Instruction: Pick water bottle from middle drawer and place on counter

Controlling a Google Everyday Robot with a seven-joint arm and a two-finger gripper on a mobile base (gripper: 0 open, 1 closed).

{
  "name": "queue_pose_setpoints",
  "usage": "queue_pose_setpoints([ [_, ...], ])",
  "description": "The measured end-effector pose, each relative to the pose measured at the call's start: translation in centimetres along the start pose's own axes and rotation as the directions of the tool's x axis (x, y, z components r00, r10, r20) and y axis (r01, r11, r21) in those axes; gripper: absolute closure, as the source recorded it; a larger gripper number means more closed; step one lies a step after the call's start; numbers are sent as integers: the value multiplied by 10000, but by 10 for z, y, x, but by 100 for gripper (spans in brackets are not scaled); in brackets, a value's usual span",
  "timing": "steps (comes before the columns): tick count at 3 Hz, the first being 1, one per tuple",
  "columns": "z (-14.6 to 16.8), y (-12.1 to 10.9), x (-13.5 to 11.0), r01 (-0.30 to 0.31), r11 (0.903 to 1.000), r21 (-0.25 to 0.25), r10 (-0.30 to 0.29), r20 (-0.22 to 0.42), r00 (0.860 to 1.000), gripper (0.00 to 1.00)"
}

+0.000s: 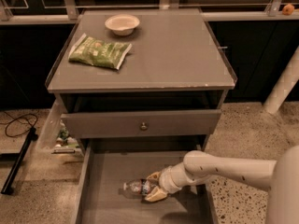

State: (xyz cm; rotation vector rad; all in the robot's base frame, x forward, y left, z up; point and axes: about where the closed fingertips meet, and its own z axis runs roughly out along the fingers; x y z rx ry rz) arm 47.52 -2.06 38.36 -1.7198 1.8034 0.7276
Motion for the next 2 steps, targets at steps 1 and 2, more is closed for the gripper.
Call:
queue_pose_setpoints([
  [1, -47, 16, -16, 673, 9962, 557, -696, 405, 9968, 100],
  [2, -110, 31, -26, 1213, 9835, 1345, -1265, 305, 9915, 100],
])
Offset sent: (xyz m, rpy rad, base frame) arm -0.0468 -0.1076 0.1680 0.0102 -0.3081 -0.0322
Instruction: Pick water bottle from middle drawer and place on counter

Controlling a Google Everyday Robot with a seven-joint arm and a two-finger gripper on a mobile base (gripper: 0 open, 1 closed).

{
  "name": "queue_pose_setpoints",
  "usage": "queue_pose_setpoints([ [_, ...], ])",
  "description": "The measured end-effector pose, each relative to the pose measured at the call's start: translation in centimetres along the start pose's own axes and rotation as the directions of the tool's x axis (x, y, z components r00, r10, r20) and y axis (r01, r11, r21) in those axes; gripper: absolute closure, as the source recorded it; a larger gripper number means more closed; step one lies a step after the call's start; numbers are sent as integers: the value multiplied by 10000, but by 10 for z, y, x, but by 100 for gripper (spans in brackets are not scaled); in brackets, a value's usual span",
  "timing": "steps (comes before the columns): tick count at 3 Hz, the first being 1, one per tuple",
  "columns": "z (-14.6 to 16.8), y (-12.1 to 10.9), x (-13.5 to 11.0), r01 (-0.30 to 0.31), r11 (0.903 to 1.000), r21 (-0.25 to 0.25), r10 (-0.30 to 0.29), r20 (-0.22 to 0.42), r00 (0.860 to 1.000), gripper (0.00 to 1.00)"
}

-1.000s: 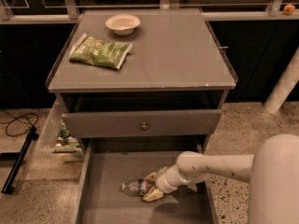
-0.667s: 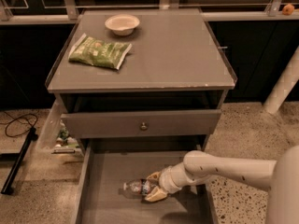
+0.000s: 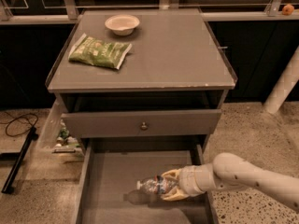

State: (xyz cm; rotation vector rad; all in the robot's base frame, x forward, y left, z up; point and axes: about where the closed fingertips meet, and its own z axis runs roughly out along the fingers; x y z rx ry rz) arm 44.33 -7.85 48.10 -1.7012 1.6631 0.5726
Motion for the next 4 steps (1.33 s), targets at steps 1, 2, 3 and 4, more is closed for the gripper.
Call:
queue_pose_setpoints([
  [1, -62, -4, -16, 248, 9976, 648, -189, -901, 9958, 100],
  [2, -129, -34, -37, 371, 9911, 1281, -81, -2199, 9755, 100],
  [3, -197, -72, -65, 525, 9830, 1761, 15, -2935, 9560, 100],
  [4, -197, -72, -65, 525, 9830, 1761, 15, -2935, 9560, 100],
])
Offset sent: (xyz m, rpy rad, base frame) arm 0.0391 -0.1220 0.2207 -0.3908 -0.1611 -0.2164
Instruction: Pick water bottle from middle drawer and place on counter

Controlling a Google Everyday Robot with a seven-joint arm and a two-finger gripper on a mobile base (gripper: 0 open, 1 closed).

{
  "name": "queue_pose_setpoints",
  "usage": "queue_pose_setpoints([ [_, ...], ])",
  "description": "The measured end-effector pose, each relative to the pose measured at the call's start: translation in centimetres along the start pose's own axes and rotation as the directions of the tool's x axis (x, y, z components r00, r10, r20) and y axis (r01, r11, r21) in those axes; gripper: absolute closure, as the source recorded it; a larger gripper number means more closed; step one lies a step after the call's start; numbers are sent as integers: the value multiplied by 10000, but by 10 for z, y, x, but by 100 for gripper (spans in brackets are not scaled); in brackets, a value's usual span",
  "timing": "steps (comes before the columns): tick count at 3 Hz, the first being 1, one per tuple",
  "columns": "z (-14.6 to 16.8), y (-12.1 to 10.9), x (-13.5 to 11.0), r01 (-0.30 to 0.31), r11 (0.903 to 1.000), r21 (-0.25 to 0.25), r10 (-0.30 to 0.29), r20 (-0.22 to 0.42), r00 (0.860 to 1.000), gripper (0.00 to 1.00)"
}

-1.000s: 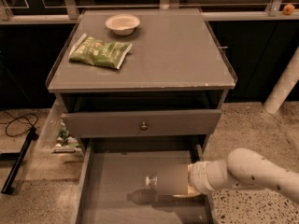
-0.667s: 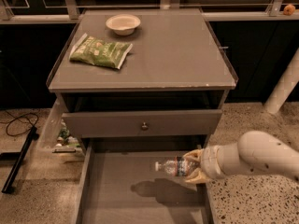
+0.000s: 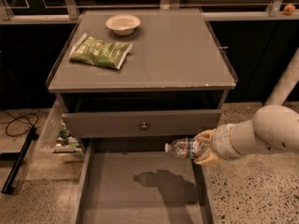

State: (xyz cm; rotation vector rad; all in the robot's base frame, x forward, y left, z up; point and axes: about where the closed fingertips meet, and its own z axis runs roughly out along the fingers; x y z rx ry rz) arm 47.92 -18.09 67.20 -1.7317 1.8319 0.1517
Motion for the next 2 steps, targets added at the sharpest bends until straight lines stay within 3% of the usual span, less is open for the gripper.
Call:
queue_pose_setpoints([
  [1, -21, -14, -24, 572, 9979, 295, -566, -183, 9982, 100],
  [2, -63, -46, -63, 1458, 9847, 951, -1389, -760, 9874, 100],
])
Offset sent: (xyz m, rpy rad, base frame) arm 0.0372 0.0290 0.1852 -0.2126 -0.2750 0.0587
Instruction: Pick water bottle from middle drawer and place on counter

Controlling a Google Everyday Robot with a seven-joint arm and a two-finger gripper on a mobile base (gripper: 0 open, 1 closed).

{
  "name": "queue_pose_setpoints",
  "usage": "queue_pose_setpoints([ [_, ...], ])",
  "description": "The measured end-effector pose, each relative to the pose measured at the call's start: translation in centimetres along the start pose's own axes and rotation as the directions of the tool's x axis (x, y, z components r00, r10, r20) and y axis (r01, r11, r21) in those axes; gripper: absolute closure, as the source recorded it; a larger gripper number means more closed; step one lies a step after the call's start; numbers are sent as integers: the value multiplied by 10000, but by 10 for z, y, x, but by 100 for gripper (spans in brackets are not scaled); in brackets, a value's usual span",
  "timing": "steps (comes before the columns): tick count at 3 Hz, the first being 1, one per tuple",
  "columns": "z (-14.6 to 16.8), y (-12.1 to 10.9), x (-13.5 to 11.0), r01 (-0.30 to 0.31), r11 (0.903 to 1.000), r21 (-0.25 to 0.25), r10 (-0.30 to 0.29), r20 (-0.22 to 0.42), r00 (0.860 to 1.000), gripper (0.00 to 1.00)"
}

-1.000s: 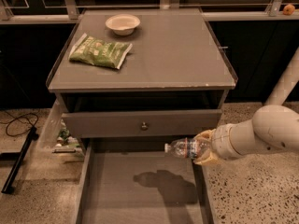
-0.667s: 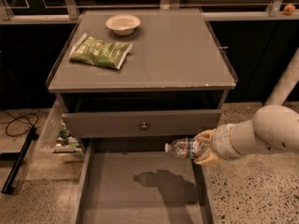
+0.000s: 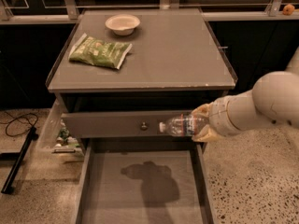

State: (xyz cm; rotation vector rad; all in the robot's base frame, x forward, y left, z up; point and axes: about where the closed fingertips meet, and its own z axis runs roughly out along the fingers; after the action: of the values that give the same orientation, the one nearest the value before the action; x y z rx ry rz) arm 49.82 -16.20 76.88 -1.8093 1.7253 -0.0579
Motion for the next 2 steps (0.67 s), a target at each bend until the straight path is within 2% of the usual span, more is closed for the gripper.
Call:
queue_pose_setpoints([
  [1, -45, -39, -36, 782, 9947, 664, -778, -82, 9969, 100],
  [2, -89, -74, -66, 1376, 9799, 1442, -1368, -153, 9905, 100],
])
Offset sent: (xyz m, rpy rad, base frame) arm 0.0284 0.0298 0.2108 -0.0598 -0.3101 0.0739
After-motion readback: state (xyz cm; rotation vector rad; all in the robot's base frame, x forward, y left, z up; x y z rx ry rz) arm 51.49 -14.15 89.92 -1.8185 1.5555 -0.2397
